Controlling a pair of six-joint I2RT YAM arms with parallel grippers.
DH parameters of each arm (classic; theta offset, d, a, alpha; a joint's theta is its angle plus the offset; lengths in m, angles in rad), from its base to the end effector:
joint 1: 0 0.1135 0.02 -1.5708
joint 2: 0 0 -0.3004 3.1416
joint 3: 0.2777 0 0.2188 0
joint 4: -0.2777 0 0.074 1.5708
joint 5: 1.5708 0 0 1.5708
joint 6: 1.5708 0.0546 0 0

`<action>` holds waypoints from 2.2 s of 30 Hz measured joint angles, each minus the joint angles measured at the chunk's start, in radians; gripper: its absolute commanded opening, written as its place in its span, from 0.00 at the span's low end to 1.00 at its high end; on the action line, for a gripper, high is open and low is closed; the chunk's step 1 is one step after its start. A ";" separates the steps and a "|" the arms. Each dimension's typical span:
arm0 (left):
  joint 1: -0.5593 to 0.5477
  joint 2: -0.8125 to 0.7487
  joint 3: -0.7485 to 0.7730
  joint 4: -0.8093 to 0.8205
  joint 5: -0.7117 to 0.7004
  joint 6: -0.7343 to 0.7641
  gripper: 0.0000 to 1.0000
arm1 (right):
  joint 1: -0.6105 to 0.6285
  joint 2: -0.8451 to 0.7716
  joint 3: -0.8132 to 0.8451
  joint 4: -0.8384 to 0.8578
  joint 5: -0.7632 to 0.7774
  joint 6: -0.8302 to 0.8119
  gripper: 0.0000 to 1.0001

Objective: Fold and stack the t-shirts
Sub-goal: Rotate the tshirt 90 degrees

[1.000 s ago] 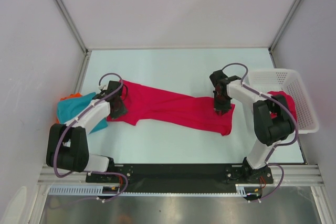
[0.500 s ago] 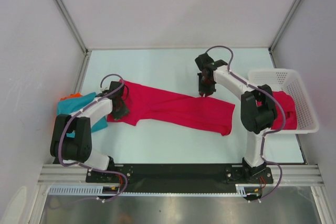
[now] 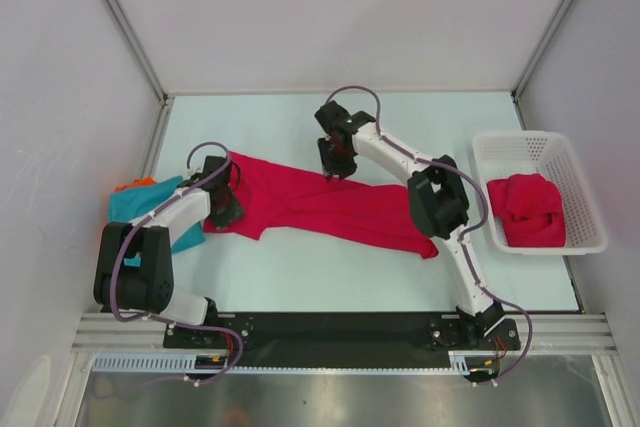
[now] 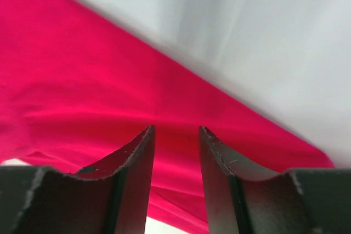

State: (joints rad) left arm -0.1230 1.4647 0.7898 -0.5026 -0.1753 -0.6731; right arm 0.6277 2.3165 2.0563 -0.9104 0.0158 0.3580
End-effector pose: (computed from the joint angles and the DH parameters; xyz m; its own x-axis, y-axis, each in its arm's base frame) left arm 0.2383 -0.0199 0.2096 -0.7507 -0.5257 -0.4001 -0.5289 0.8412 -0.1130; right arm 0.3993 0.2886 0.2196 -0.9022 -0.2217 -0.3700 -0.2841 0.9509 0.1229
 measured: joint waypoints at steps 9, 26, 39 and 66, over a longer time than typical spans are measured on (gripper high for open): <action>0.001 -0.007 0.000 -0.001 -0.002 0.008 0.41 | 0.050 0.149 0.190 -0.006 -0.092 -0.036 0.49; 0.002 0.012 0.037 -0.002 -0.002 0.029 0.41 | 0.000 0.246 0.347 -0.016 -0.138 -0.068 0.54; 0.003 0.047 0.071 -0.004 -0.001 0.042 0.40 | -0.031 0.281 0.351 0.014 -0.192 -0.078 0.28; 0.008 0.084 0.095 -0.006 0.008 0.054 0.41 | -0.037 0.222 0.180 0.161 -0.304 -0.061 0.00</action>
State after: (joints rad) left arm -0.1154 1.5486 0.8852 -0.5087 -0.1669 -0.6193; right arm 0.5907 2.5385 2.2368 -0.7490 -0.2878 0.2966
